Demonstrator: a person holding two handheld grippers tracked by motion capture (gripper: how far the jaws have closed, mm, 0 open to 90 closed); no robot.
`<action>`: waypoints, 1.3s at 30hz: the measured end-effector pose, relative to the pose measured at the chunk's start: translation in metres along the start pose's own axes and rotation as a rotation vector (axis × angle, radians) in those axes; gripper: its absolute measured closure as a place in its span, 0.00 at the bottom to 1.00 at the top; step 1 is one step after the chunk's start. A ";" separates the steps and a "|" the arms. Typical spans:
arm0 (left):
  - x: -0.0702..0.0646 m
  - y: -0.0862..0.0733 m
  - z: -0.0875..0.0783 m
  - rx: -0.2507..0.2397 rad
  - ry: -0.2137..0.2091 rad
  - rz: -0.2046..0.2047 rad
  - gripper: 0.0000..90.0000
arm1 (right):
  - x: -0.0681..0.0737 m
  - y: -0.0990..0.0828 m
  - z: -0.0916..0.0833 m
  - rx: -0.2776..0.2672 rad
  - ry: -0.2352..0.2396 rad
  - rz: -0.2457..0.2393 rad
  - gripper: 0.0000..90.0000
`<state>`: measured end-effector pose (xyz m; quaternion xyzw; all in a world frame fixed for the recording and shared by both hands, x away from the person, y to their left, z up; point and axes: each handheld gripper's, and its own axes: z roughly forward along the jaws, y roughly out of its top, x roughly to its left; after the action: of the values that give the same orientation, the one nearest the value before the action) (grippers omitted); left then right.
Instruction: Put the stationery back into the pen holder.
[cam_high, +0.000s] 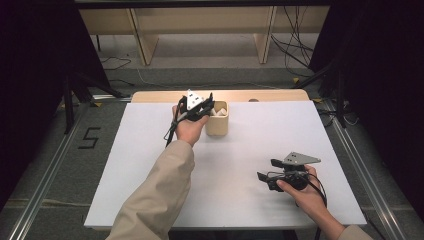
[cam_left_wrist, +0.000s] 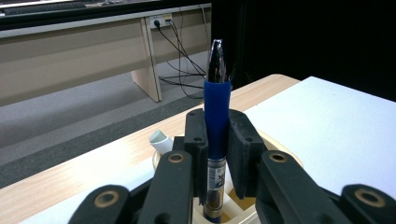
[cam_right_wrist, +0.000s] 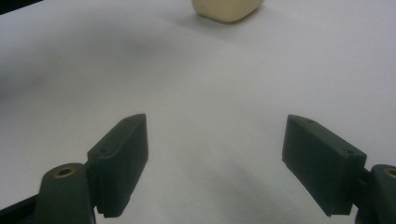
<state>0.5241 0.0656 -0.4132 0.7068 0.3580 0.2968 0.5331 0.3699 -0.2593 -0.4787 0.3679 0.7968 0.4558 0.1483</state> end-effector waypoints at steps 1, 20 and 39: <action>0.000 -0.001 0.000 0.001 0.000 0.000 0.88 | 0.000 0.000 0.000 0.002 0.002 0.004 0.26; 0.002 -0.008 0.002 0.020 0.009 -0.011 0.88 | 0.000 0.000 0.000 0.008 0.000 0.001 0.26; 0.002 -0.012 0.004 0.034 0.015 -0.010 0.88 | 0.001 0.000 0.000 0.005 0.003 0.006 0.26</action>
<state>0.5256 0.0671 -0.4257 0.7117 0.3704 0.2932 0.5199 0.3695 -0.2584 -0.4788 0.3701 0.7971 0.4547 0.1448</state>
